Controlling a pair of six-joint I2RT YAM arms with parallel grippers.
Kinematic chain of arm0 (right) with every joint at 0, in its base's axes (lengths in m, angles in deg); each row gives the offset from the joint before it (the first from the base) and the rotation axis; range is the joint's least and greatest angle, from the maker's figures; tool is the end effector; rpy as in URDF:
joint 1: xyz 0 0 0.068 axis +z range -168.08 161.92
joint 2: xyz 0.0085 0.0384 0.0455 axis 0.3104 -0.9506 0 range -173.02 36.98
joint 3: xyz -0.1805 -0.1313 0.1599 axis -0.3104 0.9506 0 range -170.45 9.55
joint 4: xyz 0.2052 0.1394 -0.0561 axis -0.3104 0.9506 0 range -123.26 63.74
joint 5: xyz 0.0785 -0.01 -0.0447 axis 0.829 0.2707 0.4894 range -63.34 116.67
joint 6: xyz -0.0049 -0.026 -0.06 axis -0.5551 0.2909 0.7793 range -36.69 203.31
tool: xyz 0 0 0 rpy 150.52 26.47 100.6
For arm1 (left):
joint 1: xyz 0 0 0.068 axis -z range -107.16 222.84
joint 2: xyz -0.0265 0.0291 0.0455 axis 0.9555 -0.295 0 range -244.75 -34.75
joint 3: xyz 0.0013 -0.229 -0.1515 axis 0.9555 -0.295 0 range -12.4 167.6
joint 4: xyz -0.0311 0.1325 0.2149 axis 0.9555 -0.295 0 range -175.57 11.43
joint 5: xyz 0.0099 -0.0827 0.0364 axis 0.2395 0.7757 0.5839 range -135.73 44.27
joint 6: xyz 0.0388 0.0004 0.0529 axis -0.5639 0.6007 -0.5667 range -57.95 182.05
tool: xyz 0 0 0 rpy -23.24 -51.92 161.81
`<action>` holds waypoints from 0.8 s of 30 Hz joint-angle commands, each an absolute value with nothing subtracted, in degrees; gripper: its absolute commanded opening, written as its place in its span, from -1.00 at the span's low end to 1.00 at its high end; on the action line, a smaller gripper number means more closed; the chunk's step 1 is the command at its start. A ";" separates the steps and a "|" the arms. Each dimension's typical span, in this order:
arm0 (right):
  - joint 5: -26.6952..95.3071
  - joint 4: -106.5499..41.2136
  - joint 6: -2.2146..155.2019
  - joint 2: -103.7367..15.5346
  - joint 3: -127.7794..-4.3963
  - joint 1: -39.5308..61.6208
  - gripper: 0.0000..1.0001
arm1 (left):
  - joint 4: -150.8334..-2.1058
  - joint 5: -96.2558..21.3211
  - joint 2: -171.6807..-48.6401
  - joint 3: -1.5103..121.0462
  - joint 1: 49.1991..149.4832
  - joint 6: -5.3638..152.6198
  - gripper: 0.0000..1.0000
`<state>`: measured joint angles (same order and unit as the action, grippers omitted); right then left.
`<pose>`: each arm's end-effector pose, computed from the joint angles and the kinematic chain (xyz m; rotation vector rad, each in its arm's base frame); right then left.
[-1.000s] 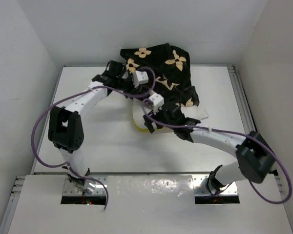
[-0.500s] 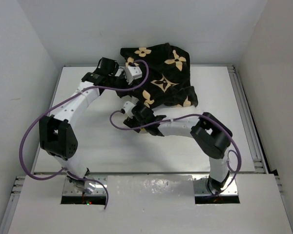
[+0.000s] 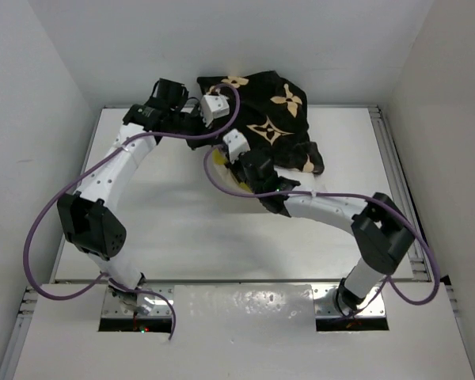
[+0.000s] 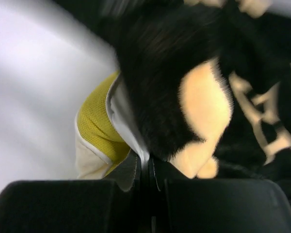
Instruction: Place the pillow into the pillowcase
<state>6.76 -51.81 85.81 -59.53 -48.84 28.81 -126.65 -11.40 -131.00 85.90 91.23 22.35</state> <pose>0.2789 0.2722 0.2372 -0.5745 1.8069 0.1960 0.3373 -0.1427 0.3624 1.3312 1.8218 -0.5125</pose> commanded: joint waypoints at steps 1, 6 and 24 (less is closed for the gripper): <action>0.13 -71.22 83.83 -55.30 -54.60 28.32 -1.00 | -135.40 -3.04 -129.15 92.25 92.79 16.80 -1.00; -8.03 -71.41 84.28 -58.90 -59.09 27.62 -1.00 | -149.04 8.31 -128.97 98.33 96.66 3.44 -1.00; 32.75 -52.62 65.47 -47.44 -49.63 19.19 0.92 | -132.29 -0.68 -121.16 83.80 91.91 21.10 -1.00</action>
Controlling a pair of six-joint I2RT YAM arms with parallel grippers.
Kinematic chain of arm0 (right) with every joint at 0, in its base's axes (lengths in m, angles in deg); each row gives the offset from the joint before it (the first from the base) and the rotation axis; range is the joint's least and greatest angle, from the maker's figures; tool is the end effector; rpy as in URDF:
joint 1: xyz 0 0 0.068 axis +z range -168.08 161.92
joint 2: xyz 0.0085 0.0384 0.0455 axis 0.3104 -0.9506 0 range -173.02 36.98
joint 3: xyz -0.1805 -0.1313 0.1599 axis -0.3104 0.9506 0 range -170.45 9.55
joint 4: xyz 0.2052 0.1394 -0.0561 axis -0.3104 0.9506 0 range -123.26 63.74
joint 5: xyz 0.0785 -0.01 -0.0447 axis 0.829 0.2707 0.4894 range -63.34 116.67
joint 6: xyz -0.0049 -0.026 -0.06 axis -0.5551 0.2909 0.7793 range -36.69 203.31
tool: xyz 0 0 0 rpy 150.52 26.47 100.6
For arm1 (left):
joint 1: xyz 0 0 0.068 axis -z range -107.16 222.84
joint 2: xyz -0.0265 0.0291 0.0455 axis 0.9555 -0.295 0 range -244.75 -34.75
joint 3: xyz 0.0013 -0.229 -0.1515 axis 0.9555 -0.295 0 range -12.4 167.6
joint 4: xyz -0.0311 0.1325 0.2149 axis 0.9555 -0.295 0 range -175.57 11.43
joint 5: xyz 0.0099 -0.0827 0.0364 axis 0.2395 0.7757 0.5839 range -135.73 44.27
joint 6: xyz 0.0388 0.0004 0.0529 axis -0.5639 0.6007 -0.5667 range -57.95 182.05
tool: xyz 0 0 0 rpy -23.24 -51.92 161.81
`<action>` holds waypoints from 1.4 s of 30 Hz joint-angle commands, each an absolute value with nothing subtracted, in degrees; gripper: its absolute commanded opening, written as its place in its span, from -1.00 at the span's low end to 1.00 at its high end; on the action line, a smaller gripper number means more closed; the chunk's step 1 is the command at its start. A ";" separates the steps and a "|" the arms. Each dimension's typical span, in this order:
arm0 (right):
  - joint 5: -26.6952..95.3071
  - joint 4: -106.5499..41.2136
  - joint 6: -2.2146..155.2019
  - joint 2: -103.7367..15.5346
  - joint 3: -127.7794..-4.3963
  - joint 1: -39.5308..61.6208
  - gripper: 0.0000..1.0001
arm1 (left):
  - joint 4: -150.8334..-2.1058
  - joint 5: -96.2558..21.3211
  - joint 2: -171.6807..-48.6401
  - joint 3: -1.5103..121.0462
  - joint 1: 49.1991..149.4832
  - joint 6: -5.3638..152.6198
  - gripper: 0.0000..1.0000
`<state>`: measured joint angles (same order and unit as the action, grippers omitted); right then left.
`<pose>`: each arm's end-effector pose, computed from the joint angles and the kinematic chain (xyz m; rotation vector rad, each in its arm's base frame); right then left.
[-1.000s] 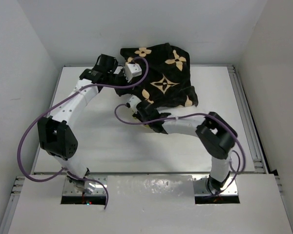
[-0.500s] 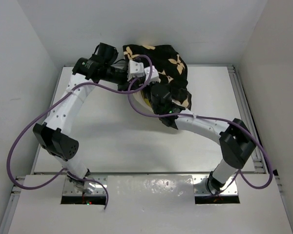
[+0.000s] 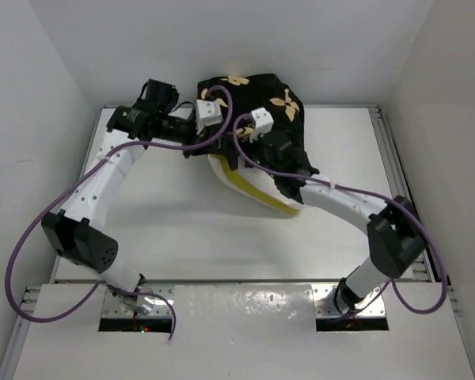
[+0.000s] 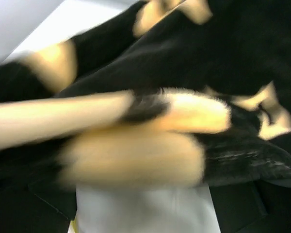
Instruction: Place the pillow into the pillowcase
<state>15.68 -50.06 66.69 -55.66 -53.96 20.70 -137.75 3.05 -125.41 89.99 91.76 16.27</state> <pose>0.3106 0.2370 0.2893 -0.2100 1.8002 0.5223 0.2867 -0.1392 0.4068 1.4617 1.6028 -0.7488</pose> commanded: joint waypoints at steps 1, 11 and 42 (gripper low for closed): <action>35.78 -47.99 65.55 -45.39 -48.30 18.75 0.92 | -131.58 -2.82 -120.28 81.32 92.00 20.48 -1.00; 52.15 -28.25 65.92 -16.41 -29.40 10.85 0.01 | -132.01 -9.78 -117.55 63.46 92.18 9.75 -1.00; 42.22 -42.58 41.82 -43.53 -19.55 -9.39 -0.44 | -100.38 -19.18 -137.14 71.53 109.40 18.19 0.99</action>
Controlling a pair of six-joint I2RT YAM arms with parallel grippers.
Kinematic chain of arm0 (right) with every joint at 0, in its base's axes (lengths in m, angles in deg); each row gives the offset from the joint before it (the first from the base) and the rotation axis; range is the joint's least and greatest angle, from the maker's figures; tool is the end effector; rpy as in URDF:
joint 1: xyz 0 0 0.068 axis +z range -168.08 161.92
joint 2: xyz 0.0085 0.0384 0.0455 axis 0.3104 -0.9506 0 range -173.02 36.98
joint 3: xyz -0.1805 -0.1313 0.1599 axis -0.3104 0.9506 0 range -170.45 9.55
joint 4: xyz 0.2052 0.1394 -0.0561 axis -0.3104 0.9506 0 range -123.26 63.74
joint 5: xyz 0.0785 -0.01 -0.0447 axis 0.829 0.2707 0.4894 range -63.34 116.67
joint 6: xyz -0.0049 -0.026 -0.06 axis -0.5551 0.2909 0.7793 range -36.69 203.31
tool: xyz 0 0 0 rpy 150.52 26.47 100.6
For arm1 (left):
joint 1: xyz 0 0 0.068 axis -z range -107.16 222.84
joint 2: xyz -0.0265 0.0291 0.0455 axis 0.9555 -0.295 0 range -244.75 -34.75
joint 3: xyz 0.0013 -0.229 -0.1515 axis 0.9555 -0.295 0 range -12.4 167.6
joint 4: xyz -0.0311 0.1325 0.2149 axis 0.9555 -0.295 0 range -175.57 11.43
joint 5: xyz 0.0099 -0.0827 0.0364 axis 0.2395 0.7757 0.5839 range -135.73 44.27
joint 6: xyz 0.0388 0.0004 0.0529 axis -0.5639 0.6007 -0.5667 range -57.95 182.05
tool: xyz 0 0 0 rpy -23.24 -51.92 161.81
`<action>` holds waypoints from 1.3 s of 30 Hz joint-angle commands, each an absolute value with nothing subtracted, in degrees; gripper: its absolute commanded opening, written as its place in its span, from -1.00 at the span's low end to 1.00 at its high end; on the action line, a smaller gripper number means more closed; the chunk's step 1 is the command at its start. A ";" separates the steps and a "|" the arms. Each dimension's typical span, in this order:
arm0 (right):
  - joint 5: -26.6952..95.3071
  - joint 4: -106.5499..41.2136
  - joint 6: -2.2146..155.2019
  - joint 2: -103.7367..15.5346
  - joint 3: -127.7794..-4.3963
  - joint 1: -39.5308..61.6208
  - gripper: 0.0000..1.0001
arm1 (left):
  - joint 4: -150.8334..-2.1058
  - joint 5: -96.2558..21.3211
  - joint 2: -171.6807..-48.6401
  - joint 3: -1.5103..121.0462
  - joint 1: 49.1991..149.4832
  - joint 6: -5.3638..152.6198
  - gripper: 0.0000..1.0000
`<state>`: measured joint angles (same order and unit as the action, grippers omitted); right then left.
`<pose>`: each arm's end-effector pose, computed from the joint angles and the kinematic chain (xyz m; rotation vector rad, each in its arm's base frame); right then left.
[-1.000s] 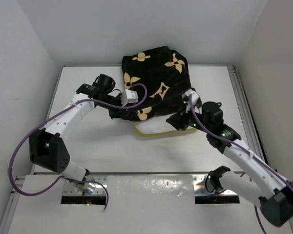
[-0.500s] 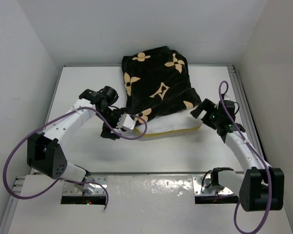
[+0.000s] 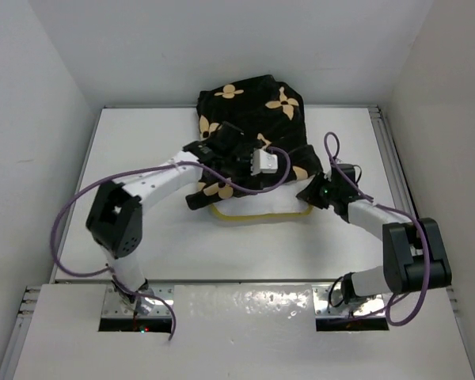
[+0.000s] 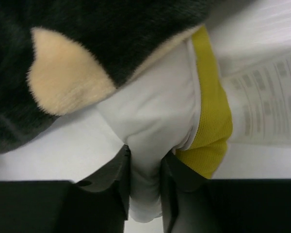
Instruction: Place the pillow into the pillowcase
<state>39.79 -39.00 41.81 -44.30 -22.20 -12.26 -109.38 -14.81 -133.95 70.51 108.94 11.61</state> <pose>0.2665 0.0389 0.1486 0.6252 2.3283 0.6659 0.2977 -0.2498 0.2803 1.7508 1.4967 -0.5160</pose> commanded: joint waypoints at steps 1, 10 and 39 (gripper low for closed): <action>42.74 -42.84 42.52 -42.22 -18.41 -8.86 -0.56 | -99.67 -20.66 -138.19 71.36 109.40 18.10 0.99; 49.25 -60.32 37.70 -34.31 -7.51 -6.40 -1.00 | -105.36 -21.39 -141.81 71.51 112.65 13.09 -1.00; -11.20 -62.99 30.32 -36.93 -31.23 6.36 -1.00 | -153.72 5.60 -132.58 107.92 117.49 -5.89 -1.00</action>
